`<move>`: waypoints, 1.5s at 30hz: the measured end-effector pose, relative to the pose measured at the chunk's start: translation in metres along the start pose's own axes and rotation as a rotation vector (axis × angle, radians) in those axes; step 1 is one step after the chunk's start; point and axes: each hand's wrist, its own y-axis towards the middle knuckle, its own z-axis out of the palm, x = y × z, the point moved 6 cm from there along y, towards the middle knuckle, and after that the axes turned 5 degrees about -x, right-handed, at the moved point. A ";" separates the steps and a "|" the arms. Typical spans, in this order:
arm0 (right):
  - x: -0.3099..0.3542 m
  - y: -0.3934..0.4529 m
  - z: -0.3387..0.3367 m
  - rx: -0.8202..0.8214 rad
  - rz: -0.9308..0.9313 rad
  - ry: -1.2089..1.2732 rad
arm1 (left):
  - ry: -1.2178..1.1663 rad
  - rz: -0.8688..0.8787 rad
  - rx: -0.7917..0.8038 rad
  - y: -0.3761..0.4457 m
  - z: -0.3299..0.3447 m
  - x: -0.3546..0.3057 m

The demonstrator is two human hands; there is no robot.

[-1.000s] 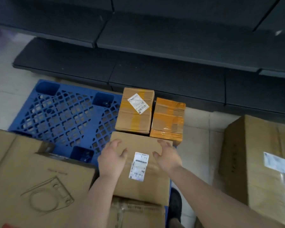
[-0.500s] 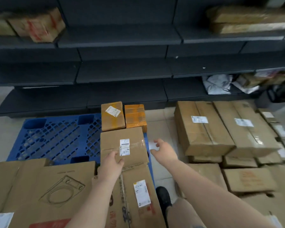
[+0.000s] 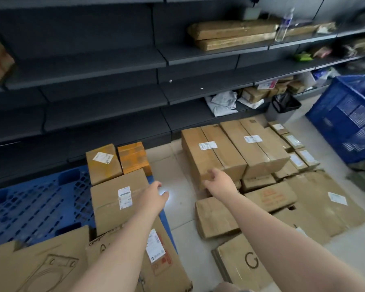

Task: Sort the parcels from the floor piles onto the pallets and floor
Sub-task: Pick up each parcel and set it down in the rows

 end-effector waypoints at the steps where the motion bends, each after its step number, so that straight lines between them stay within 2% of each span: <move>1: -0.009 0.001 -0.009 -0.007 0.007 -0.001 | 0.007 0.013 0.004 -0.002 0.006 -0.011; 13: -0.115 0.002 -0.105 -0.063 0.013 0.011 | 0.023 0.047 -0.016 -0.034 0.060 -0.116; 26: -0.136 0.044 -0.140 -0.109 0.064 0.114 | 0.021 0.104 -0.085 -0.003 0.055 -0.171; 32: -0.143 0.102 -0.146 -0.098 0.114 0.106 | 0.071 0.116 -0.062 0.054 0.062 -0.198; 39: -0.161 0.203 -0.134 -0.062 0.314 0.121 | 0.066 0.070 0.103 0.172 0.098 -0.217; 45: -0.184 0.312 -0.108 -0.010 0.411 0.024 | 0.041 -0.038 0.234 0.277 0.164 -0.213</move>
